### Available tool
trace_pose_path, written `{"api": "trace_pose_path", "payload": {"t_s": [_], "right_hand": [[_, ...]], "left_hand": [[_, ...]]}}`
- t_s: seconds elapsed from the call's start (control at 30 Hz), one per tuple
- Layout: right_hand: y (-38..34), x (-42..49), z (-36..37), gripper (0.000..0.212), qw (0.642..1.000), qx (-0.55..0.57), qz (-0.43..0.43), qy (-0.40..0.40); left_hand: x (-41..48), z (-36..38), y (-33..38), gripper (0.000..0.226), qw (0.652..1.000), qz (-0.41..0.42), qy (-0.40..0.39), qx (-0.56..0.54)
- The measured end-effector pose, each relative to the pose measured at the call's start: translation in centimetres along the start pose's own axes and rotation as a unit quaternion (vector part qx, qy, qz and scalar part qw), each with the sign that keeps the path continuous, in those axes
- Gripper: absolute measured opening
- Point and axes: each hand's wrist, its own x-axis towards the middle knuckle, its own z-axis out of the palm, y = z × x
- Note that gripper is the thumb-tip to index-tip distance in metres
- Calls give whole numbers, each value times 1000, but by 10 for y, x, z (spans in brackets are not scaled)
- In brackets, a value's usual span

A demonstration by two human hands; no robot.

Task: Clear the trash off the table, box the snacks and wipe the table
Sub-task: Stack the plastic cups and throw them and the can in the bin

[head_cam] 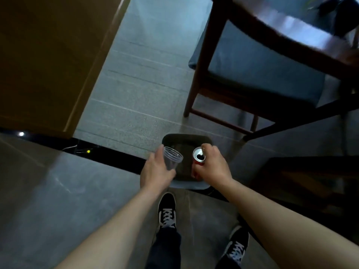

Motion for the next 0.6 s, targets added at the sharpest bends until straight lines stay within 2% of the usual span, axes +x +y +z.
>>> {"api": "trace_pose_path", "payload": {"t_s": [0.23,0.43,0.6], "right_hand": [[36,55,45,77,999,-33,-27,-7],[54,93,81,70,995,-80,-54,-29],[66,109,102,66,991,-119,-45,-45]], "left_hand": [[51,57,-10,81,981,83,-25,172],[87,101,-24,81,956,111,-64,263],[104,125,-27,83,942,118,-72,307]]}}
